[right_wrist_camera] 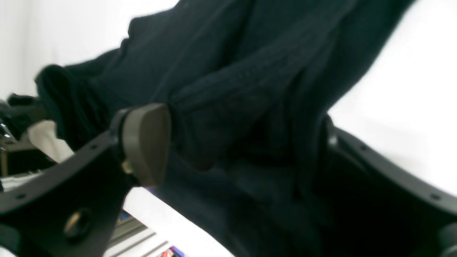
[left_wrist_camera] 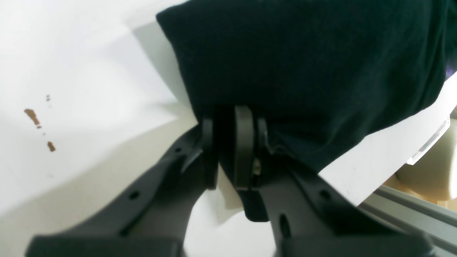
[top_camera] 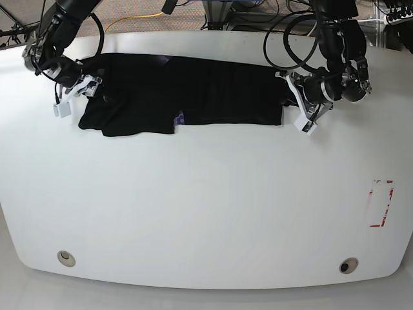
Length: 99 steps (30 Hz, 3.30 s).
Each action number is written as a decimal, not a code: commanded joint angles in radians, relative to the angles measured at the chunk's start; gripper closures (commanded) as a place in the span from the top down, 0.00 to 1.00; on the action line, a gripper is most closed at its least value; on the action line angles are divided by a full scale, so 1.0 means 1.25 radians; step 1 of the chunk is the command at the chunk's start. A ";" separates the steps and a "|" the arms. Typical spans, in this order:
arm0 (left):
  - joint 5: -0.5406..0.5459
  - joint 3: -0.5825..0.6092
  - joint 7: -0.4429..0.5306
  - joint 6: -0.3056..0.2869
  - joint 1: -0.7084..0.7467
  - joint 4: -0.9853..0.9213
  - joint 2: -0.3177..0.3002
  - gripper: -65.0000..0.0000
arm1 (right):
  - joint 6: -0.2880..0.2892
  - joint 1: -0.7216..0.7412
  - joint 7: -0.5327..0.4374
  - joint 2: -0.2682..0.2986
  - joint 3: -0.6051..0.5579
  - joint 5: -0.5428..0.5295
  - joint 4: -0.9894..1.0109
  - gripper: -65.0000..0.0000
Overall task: Fold the T-shirt properly
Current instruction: 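Grasp both ends of the folded strip with both grippers, then fold both strip ends inward toward each other with both grippers, then release and regrasp the folded bundle with both grippers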
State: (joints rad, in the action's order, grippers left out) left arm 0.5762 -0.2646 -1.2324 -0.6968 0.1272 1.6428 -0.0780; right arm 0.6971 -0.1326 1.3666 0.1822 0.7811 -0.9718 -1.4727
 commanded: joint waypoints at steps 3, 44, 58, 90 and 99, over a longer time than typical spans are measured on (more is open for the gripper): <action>0.007 0.000 0.009 -0.001 -0.007 0.013 -0.004 0.09 | 0.001 0.008 -0.013 0.013 -0.001 -0.014 -0.029 0.41; -0.144 0.090 0.009 -0.001 -0.137 -0.146 0.188 0.10 | -0.043 -0.011 -0.025 -0.151 -0.375 0.001 -0.424 0.00; -0.142 0.090 0.009 -0.001 -0.131 -0.140 0.188 0.10 | -0.042 0.033 -0.079 -0.154 -0.385 0.087 -0.368 0.39; 0.137 -0.061 0.005 -0.001 -0.132 0.116 -0.043 0.10 | -0.039 0.010 -0.210 -0.060 -0.579 0.091 -0.256 0.30; 0.131 -0.049 0.005 -0.001 -0.100 0.163 -0.099 0.10 | -0.043 0.124 -0.380 -0.060 -0.751 0.091 0.022 0.30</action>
State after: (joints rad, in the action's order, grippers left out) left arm 0.7189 -0.3450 -1.2415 -0.6964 0.0093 1.8153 -0.1944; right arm 0.6319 -0.0227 0.9272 0.1001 -0.1379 -0.8398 -1.4925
